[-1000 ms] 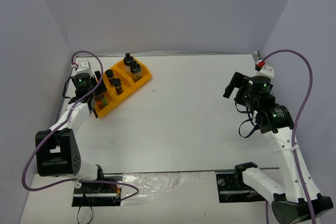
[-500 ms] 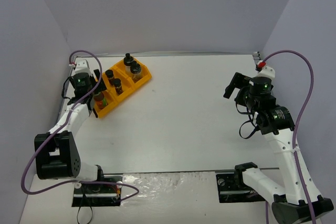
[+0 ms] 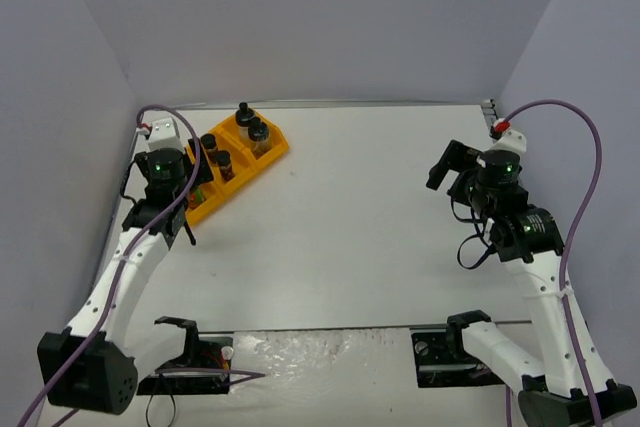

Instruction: Organize the condiment bottles

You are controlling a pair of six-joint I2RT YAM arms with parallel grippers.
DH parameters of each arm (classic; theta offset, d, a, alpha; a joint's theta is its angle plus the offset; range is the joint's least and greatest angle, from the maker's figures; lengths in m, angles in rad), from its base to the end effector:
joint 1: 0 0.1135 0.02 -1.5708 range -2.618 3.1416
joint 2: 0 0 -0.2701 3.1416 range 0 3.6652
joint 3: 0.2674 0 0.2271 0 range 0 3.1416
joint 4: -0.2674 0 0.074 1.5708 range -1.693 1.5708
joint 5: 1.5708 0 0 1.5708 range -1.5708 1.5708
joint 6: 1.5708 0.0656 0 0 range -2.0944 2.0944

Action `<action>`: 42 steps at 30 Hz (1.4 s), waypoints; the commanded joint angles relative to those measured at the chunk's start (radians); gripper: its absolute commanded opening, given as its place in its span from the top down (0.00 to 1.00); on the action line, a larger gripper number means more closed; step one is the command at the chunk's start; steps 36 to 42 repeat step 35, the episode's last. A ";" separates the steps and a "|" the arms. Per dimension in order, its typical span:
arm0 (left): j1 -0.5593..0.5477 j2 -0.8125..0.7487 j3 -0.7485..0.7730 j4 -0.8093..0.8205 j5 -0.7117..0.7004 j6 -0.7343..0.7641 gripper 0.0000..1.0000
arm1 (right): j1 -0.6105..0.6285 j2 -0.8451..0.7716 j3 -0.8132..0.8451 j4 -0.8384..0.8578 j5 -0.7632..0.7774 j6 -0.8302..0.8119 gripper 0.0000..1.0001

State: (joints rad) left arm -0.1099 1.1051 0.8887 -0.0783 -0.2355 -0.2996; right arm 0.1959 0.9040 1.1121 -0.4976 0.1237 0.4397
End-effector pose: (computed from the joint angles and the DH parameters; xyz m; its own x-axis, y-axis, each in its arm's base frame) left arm 0.2575 -0.0130 0.3264 -0.2418 -0.2620 -0.9343 -0.1953 0.9563 -0.2177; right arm 0.1861 0.0287 0.3900 -0.2862 0.3739 -0.8822 0.0494 0.9253 0.3761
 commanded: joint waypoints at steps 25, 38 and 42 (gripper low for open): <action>-0.628 0.196 0.851 -0.752 -0.141 -0.039 0.22 | 0.089 0.236 0.439 0.044 -0.099 -0.006 0.00; -0.628 0.208 0.862 -0.748 -0.119 -0.024 0.21 | 0.158 0.293 0.501 0.060 -0.087 -0.005 0.00; -0.628 0.208 0.862 -0.748 -0.119 -0.024 0.21 | 0.158 0.293 0.501 0.060 -0.087 -0.005 0.00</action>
